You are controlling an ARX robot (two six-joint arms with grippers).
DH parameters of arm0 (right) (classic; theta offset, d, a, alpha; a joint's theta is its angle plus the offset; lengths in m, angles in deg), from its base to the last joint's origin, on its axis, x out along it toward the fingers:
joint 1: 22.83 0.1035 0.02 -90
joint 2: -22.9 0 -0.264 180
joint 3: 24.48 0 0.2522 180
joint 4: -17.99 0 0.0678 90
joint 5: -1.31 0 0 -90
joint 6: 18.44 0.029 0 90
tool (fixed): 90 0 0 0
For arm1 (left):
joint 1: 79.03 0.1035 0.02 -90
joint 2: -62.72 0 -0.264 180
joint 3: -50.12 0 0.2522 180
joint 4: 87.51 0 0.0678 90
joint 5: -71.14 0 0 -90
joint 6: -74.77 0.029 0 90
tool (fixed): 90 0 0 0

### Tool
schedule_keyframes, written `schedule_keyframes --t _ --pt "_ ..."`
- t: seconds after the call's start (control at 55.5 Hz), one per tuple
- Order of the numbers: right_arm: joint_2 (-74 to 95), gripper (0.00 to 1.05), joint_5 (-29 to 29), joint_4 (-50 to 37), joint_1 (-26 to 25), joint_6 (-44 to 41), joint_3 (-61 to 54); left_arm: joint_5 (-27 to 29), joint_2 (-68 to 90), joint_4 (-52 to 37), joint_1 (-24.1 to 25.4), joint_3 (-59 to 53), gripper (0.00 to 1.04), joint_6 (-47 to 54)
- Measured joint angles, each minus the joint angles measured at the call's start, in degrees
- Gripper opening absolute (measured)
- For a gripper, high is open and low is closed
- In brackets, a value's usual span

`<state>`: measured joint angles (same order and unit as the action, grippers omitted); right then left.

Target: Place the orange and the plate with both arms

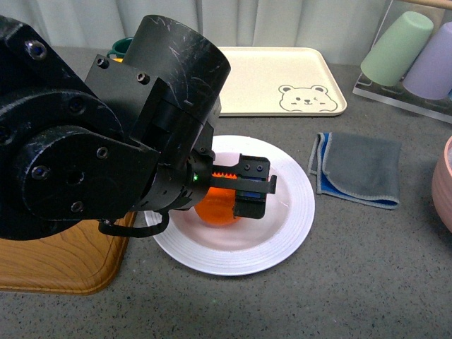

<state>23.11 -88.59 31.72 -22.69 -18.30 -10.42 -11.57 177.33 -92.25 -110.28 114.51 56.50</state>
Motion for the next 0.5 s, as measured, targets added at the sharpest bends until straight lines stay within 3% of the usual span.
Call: schedule_keyframes --t 0.18,0.216,0.306,0.432,0.504 --pt "0.00 0.95 0.00 0.00 0.00 0.02 0.00 2.14 -6.75 -2.05 0.92 -3.45 0.98 -1.77" --pt "0.00 0.95 0.00 0.00 0.00 0.00 -0.02 6.60 -6.75 -8.44 0.87 -5.35 0.94 0.39" --pt "0.00 0.95 0.13 0.00 0.00 0.00 0.00 17.42 -5.70 -34.64 2.16 -13.97 0.79 8.04" --pt "0.02 0.95 -0.04 0.00 0.00 0.00 0.00 17.00 -8.66 -55.63 6.10 -24.61 0.60 14.23" --pt "0.00 0.95 -0.04 0.00 0.00 0.00 0.00 15.28 -13.66 -59.80 8.59 -28.61 0.47 15.67"
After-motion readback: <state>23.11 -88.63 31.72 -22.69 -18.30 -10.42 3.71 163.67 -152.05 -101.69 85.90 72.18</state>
